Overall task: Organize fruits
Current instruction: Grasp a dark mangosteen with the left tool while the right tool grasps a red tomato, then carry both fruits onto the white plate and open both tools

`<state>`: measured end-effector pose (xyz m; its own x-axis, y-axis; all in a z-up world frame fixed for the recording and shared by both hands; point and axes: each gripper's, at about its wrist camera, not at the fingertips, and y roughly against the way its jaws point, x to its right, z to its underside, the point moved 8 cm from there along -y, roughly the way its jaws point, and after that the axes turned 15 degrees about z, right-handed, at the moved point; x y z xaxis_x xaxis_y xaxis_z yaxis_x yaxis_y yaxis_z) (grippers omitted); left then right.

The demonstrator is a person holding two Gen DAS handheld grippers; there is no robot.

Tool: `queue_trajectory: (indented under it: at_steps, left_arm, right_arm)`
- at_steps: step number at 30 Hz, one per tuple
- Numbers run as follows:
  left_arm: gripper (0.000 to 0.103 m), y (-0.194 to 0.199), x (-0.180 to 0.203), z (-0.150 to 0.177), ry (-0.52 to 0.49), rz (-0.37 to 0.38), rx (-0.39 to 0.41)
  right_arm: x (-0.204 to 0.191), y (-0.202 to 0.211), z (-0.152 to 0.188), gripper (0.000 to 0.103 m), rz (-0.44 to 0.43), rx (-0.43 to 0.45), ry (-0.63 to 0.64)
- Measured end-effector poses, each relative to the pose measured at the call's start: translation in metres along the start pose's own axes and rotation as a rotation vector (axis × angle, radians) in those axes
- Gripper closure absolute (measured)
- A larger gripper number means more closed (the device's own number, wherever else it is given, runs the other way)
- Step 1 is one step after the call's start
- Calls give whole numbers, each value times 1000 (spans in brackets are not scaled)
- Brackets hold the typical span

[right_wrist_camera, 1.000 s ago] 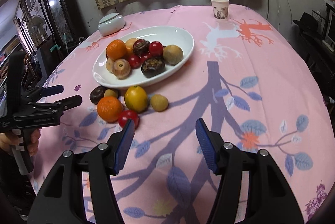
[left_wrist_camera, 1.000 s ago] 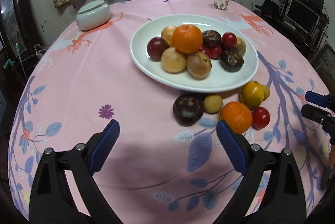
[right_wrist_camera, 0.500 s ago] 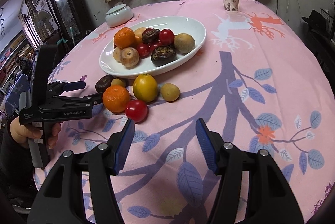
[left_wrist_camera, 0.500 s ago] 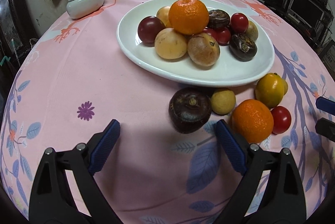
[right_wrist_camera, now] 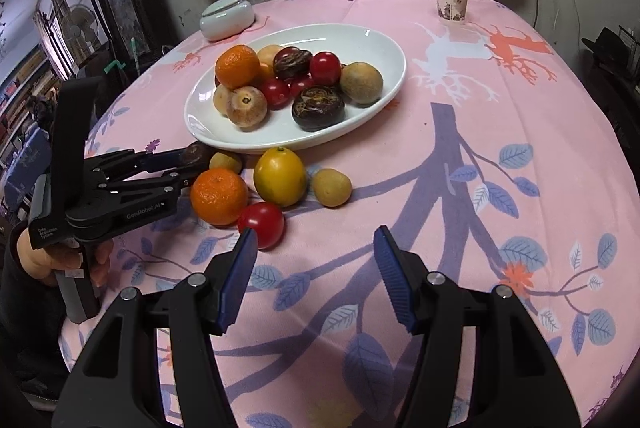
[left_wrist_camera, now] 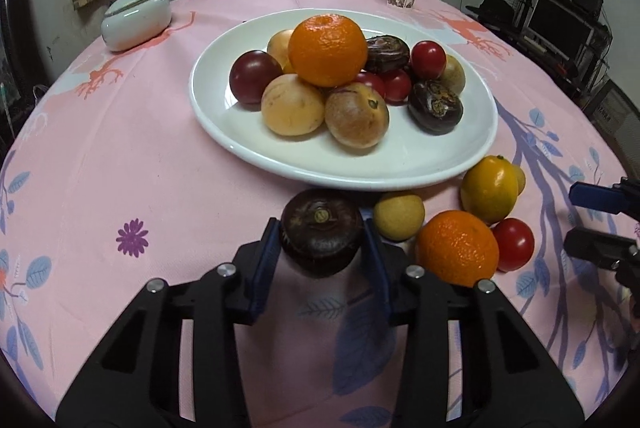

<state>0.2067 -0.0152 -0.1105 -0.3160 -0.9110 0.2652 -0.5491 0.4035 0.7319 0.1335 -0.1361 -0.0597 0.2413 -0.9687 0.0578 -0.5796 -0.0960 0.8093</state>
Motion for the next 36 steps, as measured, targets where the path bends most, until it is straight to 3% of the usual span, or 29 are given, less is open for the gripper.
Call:
queue_trajectory:
  at_steps: [5, 8, 13, 16, 26, 29, 33, 34, 35, 36]
  left_arm:
    - [61, 1, -1, 1, 5, 15, 2]
    - [61, 2, -1, 2, 3, 19, -1]
    - [60, 1, 1, 3, -17, 7, -10]
    - [60, 2, -1, 3, 6, 29, -3]
    - [34, -3, 10, 4, -28, 77, -18]
    - [32, -3, 11, 4, -31, 86, -21]
    - [36, -3, 11, 4, -31, 63, -19]
    - [43, -3, 10, 4, -33, 46, -18]
    - [59, -2, 8, 5, -33, 18, -15]
    - [61, 0, 4, 4, -21, -6, -7]
  right_arm:
    - [-27, -5, -2, 45, 4, 1, 118]
    - [-39, -17, -1, 61, 27, -31, 167]
    - [-53, -32, 0, 71, 38, -49, 209]
    - [-52, -34, 1, 71, 29, -53, 188]
    - [-44, -26, 11, 71, 4, -48, 139]
    - [-43, -24, 13, 71, -3, -46, 130]
    - [-43, -19, 14, 71, -14, -37, 121]
    - [-42, -18, 15, 71, -15, -34, 118]
    - [-42, -17, 15, 71, -20, -32, 114]
    - [-42, -15, 15, 71, -20, -31, 111]
